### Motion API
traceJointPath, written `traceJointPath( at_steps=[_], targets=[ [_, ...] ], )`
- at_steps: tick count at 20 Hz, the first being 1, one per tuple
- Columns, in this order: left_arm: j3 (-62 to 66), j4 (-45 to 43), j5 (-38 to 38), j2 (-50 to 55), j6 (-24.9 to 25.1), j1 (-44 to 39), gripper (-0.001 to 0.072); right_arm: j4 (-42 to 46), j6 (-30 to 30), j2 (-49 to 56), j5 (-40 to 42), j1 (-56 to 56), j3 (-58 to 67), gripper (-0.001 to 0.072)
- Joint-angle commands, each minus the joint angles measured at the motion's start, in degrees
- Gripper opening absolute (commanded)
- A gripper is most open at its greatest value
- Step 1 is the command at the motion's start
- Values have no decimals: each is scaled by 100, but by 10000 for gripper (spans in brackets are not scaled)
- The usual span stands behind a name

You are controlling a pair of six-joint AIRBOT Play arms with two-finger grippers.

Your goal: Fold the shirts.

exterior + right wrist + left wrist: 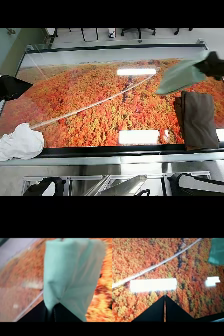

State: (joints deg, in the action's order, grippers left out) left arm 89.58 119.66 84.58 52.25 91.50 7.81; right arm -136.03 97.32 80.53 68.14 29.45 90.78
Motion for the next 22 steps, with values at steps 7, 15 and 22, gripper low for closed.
traceJointPath(
  at_steps=[7, 15, 22],
  targets=[
    [-2, -2, 26, 2, 61, -4, 22, 1947, -769, -1193, 1453, 1613, -826, 16],
    [-4, 4, 162, 2, 61, -4, 22, 3491, -826, -1598, 1910, 1624, -1906, 18],
    [-2, 4, 160, 2, 59, -4, 22, 3477, -1126, -1600, 2188, 1596, -1899, 538]
  ],
)
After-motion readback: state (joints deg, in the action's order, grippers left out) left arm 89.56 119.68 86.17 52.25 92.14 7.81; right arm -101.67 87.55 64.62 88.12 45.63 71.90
